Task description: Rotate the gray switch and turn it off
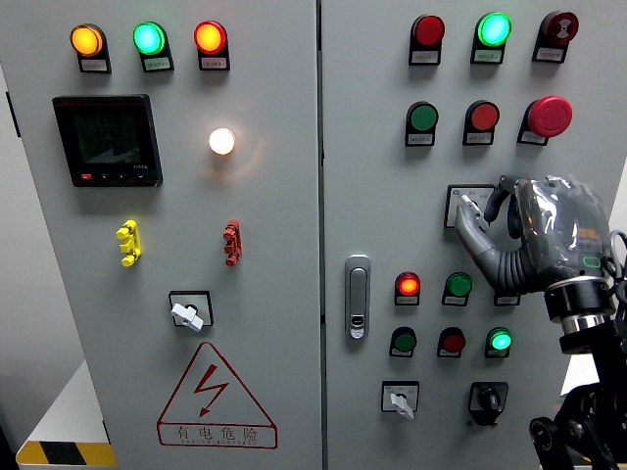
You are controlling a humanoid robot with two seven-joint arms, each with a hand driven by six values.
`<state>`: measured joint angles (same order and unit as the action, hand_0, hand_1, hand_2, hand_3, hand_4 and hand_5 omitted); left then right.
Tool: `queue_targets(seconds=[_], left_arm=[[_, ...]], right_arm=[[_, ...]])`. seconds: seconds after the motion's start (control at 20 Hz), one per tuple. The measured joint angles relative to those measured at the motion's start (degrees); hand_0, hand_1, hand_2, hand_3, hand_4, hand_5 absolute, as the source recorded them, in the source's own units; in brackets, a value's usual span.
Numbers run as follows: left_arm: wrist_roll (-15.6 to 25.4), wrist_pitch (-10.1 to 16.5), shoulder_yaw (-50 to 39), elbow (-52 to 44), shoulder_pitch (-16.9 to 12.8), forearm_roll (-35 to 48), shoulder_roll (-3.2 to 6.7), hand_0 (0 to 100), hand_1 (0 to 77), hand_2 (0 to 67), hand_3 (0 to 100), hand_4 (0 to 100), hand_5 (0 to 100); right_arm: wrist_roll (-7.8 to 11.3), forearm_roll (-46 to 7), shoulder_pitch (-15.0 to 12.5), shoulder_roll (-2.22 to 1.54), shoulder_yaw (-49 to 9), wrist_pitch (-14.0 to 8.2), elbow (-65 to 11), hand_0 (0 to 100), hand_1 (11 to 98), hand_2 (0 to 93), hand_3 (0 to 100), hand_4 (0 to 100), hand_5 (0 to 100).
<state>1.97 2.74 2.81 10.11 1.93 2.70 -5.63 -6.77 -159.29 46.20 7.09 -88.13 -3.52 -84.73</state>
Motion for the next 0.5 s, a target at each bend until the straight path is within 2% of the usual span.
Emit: queue_targets(seconds=[0.5], left_arm=[[-0.04,0.0,0.0,-0.01,0.0,0.03,0.0,0,0.0,10.1,21,12,13]], right_arm=[[-0.26,-0.04,-0.13,-0.03,0.24,-0.02,0.07,75,32.9,69.2,95,79,99]])
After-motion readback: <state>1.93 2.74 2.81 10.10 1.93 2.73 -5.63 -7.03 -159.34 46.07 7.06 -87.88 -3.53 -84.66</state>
